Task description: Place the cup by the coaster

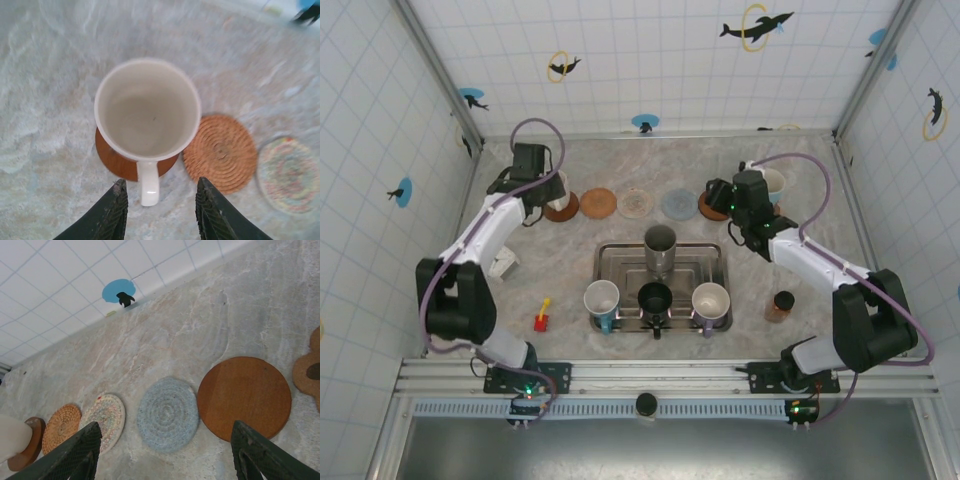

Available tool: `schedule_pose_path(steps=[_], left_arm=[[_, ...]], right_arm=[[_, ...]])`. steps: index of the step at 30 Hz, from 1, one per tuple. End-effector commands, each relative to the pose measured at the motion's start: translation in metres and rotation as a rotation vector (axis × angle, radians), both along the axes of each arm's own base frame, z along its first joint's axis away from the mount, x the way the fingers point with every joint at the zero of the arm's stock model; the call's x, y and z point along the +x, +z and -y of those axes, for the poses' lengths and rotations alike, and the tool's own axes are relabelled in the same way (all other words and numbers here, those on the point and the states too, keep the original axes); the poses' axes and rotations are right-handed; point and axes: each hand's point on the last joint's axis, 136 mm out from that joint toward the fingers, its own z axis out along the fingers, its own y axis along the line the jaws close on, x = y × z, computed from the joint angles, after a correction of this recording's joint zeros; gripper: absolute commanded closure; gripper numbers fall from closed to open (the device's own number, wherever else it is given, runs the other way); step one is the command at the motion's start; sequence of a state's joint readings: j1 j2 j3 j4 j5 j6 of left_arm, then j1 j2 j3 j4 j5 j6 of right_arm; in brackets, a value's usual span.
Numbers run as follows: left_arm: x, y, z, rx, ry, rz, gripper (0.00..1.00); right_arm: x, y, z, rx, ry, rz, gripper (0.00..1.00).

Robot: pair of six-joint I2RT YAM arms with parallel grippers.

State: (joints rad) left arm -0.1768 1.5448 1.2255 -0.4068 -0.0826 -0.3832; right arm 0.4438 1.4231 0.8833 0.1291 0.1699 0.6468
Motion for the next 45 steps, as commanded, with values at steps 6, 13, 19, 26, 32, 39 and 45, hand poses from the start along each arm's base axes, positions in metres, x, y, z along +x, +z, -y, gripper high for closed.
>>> schedule_pose_path(steps=[6, 13, 19, 26, 32, 39, 45], left_arm=[[-0.033, 0.061, 0.025, -0.110, -0.021, 0.216, 0.56], [-0.061, 0.094, 0.048, -0.192, -0.076, 0.373, 0.50], [-0.074, 0.102, 0.060, -0.188, -0.109, 0.421, 0.48], [-0.085, 0.108, 0.062, -0.176, -0.135, 0.469, 0.46], [-0.091, 0.114, 0.058, -0.158, -0.143, 0.503, 0.43], [-0.095, 0.120, 0.065, -0.188, -0.195, 0.554, 0.39], [-0.100, 0.122, 0.064, -0.176, -0.207, 0.558, 0.38]], right_arm=[[0.001, 0.044, -0.018, -0.066, 0.033, 0.058, 0.30], [-0.020, 0.074, -0.028, -0.160, 0.099, 0.078, 0.30], [-0.048, 0.079, -0.036, -0.250, 0.177, 0.052, 0.25], [-0.088, 0.074, -0.033, -0.430, 0.245, -0.022, 0.23], [-0.121, 0.071, -0.031, -0.456, 0.285, -0.047, 0.22], [-0.149, 0.060, -0.030, -0.492, 0.307, -0.087, 0.19], [-0.168, 0.045, -0.035, -0.487, 0.314, -0.113, 0.17]])
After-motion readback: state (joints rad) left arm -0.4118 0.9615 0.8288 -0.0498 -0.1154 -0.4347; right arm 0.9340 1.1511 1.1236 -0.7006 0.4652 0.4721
